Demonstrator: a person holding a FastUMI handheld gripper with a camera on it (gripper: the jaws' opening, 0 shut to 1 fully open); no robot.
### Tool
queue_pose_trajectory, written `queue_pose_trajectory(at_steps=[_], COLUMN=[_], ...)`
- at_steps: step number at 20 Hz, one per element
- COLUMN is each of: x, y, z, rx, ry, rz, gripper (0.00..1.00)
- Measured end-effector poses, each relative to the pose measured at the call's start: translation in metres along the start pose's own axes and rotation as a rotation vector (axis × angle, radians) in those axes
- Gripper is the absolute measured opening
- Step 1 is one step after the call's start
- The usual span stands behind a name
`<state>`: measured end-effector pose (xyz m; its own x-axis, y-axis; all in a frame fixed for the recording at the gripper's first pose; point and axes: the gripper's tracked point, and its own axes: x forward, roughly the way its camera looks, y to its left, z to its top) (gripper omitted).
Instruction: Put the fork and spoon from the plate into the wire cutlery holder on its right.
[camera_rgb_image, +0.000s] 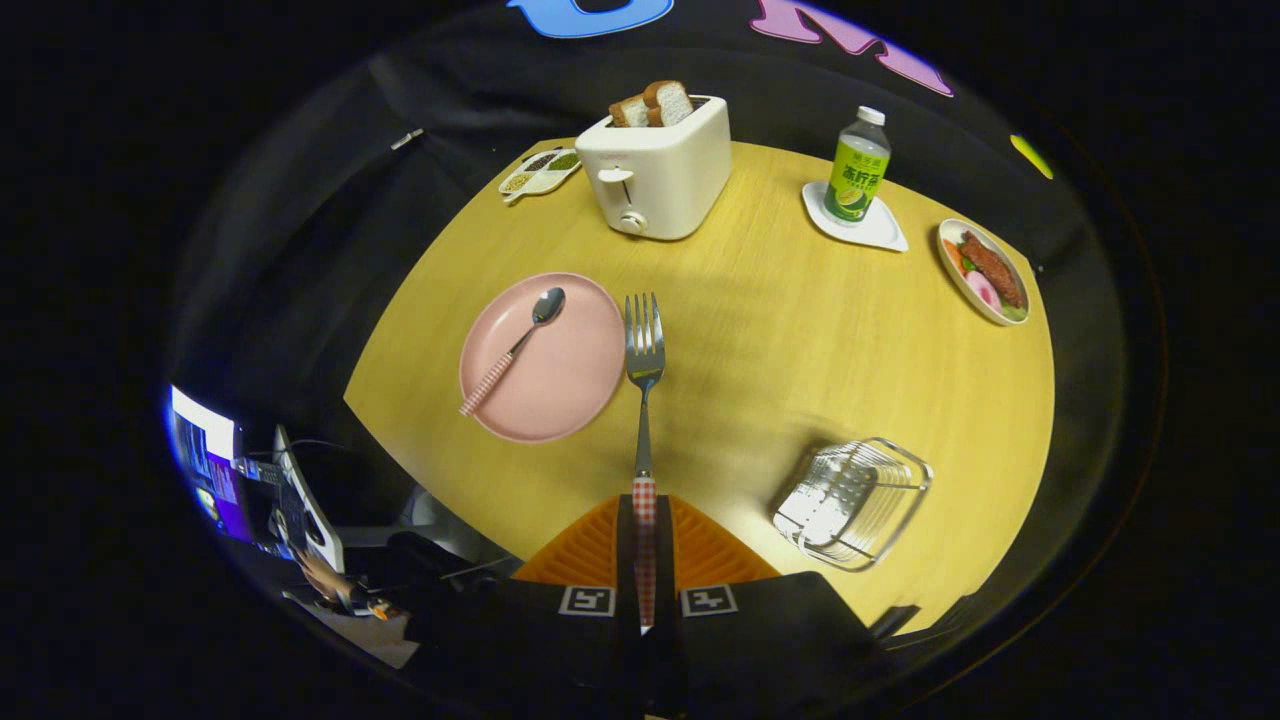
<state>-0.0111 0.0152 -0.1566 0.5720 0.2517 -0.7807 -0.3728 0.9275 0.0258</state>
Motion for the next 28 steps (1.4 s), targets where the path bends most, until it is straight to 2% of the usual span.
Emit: queue_pose_trajectory(at_steps=[3, 7, 13, 21, 28], x=[-0.025, -0.053, -0.062, -0.038, -0.011], y=[-0.036, -0.083, -0.119, -0.132, -0.137], z=[-0.029, -0.062, -0.094, -0.083, -0.063], rx=[-0.008, -0.08, -0.157, -0.075, -0.027], ry=[0.09, 0.231, 0.458, 0.67, 0.738], rz=[-0.02, -0.076, -0.101, -0.072, -0.087], gripper=[0.09, 0.09, 0.09, 0.09, 0.11])
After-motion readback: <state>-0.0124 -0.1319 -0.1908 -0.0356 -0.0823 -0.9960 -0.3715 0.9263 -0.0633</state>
